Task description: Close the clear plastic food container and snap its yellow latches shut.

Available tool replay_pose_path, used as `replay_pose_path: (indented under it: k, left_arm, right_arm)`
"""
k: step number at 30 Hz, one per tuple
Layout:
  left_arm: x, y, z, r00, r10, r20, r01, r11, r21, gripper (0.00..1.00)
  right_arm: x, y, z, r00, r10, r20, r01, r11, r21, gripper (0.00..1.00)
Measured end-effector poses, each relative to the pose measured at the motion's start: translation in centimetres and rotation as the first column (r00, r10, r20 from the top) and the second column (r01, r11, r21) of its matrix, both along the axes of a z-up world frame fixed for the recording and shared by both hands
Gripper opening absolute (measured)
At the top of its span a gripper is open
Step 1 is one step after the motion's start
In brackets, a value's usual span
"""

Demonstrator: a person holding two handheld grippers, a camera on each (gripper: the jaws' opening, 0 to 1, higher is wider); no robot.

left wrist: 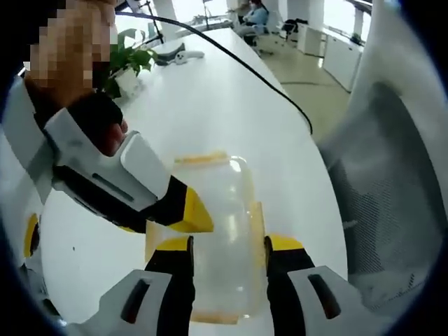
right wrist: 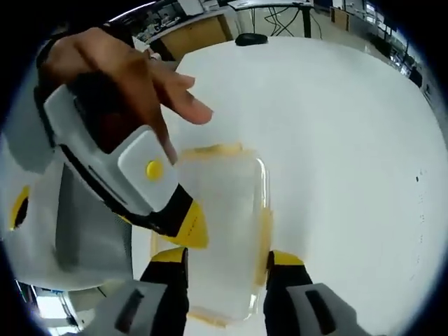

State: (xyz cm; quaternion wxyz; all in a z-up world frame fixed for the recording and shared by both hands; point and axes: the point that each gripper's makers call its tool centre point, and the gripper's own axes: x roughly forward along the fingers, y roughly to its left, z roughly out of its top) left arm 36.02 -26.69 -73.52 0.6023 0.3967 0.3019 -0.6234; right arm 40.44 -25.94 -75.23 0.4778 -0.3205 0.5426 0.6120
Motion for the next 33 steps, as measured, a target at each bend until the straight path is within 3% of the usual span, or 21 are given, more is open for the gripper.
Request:
replay_pose_path:
  k: [1,2,7,11,22,23,24,25,26,33]
  left_arm:
    - [0.3,0.0,-0.1,1.000,0.000,0.016,0.000,1.000,0.004,0.37]
    - [0.4,0.0,-0.1,1.000,0.009,0.012,-0.009,1.000,0.003,0.37]
    - [0.2,0.0,-0.1,1.000,0.017,0.020,-0.017,1.000,0.001,0.37]
    - [0.2,-0.1,-0.2,0.998,0.040,0.041,-0.041,0.999,0.015,0.37]
    - [0.1,0.1,-0.7,0.983,0.037,0.178,-0.044,0.999,0.031,0.36]
    - [-1.2,-1.0,-1.1,0.987,-0.027,0.158,0.026,1.000,0.003,0.35]
    - [0.0,-0.1,-0.5,0.968,0.029,0.248,-0.036,0.999,0.024,0.35]
    - [-0.6,-0.3,-0.6,0.978,0.049,0.204,-0.052,0.999,0.007,0.35]
    - [-0.3,-0.3,-0.7,0.980,0.036,0.195,-0.037,0.999,0.001,0.35]
    - [0.2,-0.1,-0.6,0.982,0.015,0.188,-0.022,0.999,0.037,0.36]
  right_arm:
    - [0.5,0.0,0.0,0.997,0.068,0.022,-0.068,0.998,0.019,0.40]
    - [0.5,0.0,0.0,0.996,0.083,0.026,-0.084,0.996,0.026,0.41]
    - [0.4,0.0,0.2,0.997,0.060,0.041,-0.062,0.996,0.056,0.41]
    - [0.3,0.1,0.2,0.996,0.074,0.055,-0.076,0.997,0.027,0.41]
    - [-0.2,0.2,0.4,0.990,0.103,0.096,-0.101,0.995,-0.025,0.41]
    - [0.1,-0.1,0.4,0.988,0.108,0.110,-0.104,0.994,-0.043,0.41]
    - [0.1,0.5,0.5,0.989,0.103,0.106,-0.101,0.995,-0.026,0.41]
    - [0.1,0.4,0.5,0.989,0.101,0.106,-0.099,0.995,-0.024,0.41]
    - [0.2,0.3,0.6,0.990,0.095,0.105,-0.094,0.995,-0.018,0.41]
    - [0.1,0.3,0.6,0.990,0.098,0.102,-0.096,0.995,-0.022,0.42]
